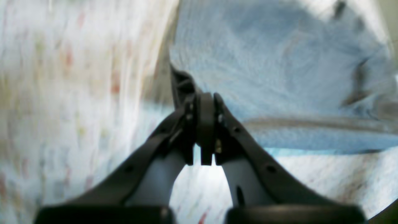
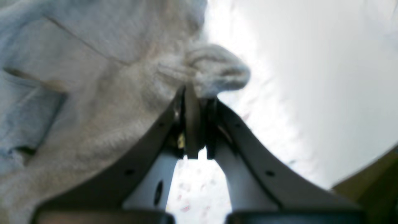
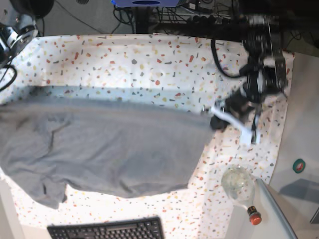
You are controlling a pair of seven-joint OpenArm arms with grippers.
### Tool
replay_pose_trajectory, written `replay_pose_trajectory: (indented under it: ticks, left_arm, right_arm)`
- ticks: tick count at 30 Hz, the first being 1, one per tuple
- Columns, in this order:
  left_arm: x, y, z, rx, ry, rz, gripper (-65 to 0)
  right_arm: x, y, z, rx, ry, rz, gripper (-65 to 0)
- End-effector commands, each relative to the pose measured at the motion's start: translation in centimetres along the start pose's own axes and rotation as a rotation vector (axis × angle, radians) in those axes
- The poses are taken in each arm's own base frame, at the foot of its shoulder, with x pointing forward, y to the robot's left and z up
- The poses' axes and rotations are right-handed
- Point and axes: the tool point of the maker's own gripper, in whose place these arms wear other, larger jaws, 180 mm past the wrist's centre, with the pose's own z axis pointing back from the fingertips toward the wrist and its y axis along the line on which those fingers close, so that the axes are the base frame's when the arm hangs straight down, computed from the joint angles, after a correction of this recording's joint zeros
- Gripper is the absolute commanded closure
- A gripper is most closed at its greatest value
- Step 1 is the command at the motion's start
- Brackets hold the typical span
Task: Layout the t-shirt on the table in an organized manner, then fold the t-shirt properly
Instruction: 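Pull the shirt edge with the left gripper to straighten the body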
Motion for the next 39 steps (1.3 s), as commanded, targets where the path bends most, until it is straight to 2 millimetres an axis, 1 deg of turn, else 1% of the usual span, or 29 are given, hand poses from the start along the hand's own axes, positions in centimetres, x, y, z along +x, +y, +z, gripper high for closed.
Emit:
replay_pose_trajectory:
  ticks: [1,2,3,6,9,11,15,17,18,19,21,23,26,28,30,32,37,39]
  left_arm:
    - [0.8,0.1,0.3,-0.009,-0.059,0.006,0.0]
    - [-0.9,1.1,0.6,0.012,-0.034,0.01,0.0]
    - [-2.6,2.0,0.9,0.031,-0.008,0.015,0.0]
    - [-6.2,3.3,1.8,0.062,0.046,0.034,0.0]
    - [-8.1,3.8,2.4,0.077,0.069,0.047,0.0]
    - [-8.9,4.1,2.6,0.085,0.078,0.053,0.0]
    - [-10.1,4.1,3.4,0.09,0.102,0.055,0.0]
    - [-10.5,4.0,3.9,0.089,0.11,0.053,0.0]
    - [-10.9,3.9,4.2,0.09,0.117,0.053,0.0]
    - [-11.2,4.2,4.5,0.099,0.123,0.057,0.0]
    - [-11.7,5.6,5.4,0.138,0.128,0.072,0.0]
    - [-12.2,6.6,6.2,0.168,0.135,0.085,0.0]
    - [-12.7,7.4,6.9,0.191,0.145,0.092,0.0]
    - [-13.1,7.5,7.3,0.197,0.152,0.093,0.0]
    - [-13.4,7.5,7.6,0.199,0.158,0.092,0.0]
    - [-13.7,7.4,7.9,0.2,0.165,0.091,0.0]
    - [-13.8,7.5,7.9,0.201,0.169,0.095,0.0]
    - [-13.7,7.4,7.8,0.2,0.166,0.094,0.0]
  right_arm:
    - [0.7,-1.9,0.3,-0.028,-0.049,-0.021,0.0]
    - [-1.4,-2.4,-0.2,-0.03,-0.021,-0.037,0.0]
    - [-2.9,-2.8,-0.6,-0.029,-0.002,-0.05,0.0]
    - [-7.0,-3.9,-1.4,-0.032,0.042,-0.088,0.0]
    - [-9.1,-4.8,-1.2,-0.047,0.067,-0.089,0.0]
    - [-10.6,-4.4,-1.2,-0.04,0.086,-0.087,0.0]
    - [-11.3,-3.8,-1.0,0.0,0.094,-0.061,0.0]
    - [-11.5,-4.2,-0.9,0.001,0.096,-0.078,0.0]
    - [-11.2,-4.5,-0.7,-0.007,0.088,-0.079,0.0]
    - [-10.7,-4.9,-0.4,-0.018,0.071,-0.077,0.0]
    - [-10.7,-5.6,0.3,-0.043,0.063,-0.049,0.0]
    - [-10.8,-5.3,0.7,-0.048,0.052,-0.041,0.0]
    - [-11.3,-5.6,1.3,-0.062,0.068,-0.024,0.0]
    - [-11.6,-5.6,1.5,-0.065,0.088,-0.022,0.0]
    - [-12.2,-5.0,1.4,-0.057,0.098,-0.027,0.0]
    - [-12.2,-5.0,1.5,-0.058,0.096,-0.027,0.0]
    - [-12.5,-5.0,1.5,-0.059,0.101,-0.033,0.0]
    - [-12.9,-4.6,1.4,-0.054,0.107,-0.041,0.0]
